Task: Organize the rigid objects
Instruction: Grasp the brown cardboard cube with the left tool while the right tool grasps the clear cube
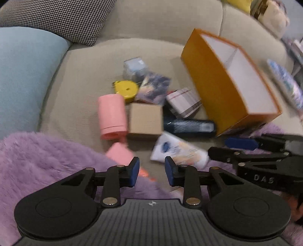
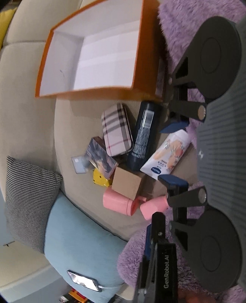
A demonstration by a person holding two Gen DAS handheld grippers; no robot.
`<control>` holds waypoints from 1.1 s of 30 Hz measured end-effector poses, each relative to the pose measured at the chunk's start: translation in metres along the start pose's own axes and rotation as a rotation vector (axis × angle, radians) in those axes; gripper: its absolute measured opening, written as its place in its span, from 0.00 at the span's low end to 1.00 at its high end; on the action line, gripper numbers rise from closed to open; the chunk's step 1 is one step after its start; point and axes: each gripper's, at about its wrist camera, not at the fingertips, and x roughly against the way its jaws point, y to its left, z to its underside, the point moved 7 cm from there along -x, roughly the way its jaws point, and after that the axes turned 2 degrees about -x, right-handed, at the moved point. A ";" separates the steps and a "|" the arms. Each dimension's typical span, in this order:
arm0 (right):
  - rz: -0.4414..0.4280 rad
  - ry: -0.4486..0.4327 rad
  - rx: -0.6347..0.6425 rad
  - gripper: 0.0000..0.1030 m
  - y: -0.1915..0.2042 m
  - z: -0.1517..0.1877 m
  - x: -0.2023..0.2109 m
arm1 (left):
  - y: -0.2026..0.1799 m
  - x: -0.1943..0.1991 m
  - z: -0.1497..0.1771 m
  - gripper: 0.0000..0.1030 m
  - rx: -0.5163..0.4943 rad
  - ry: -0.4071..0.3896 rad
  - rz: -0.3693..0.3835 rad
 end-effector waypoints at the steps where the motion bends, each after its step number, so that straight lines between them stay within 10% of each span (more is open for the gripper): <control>1: -0.012 0.016 0.006 0.46 0.003 0.000 -0.005 | 0.005 -0.002 0.000 0.35 -0.010 0.015 -0.016; 17: 0.003 0.032 0.083 0.21 0.012 -0.047 -0.065 | 0.005 -0.053 -0.052 0.53 -0.078 -0.021 -0.021; 33: -0.022 0.024 0.001 0.21 -0.022 -0.062 -0.073 | -0.001 -0.091 -0.061 0.75 -0.028 0.053 -0.034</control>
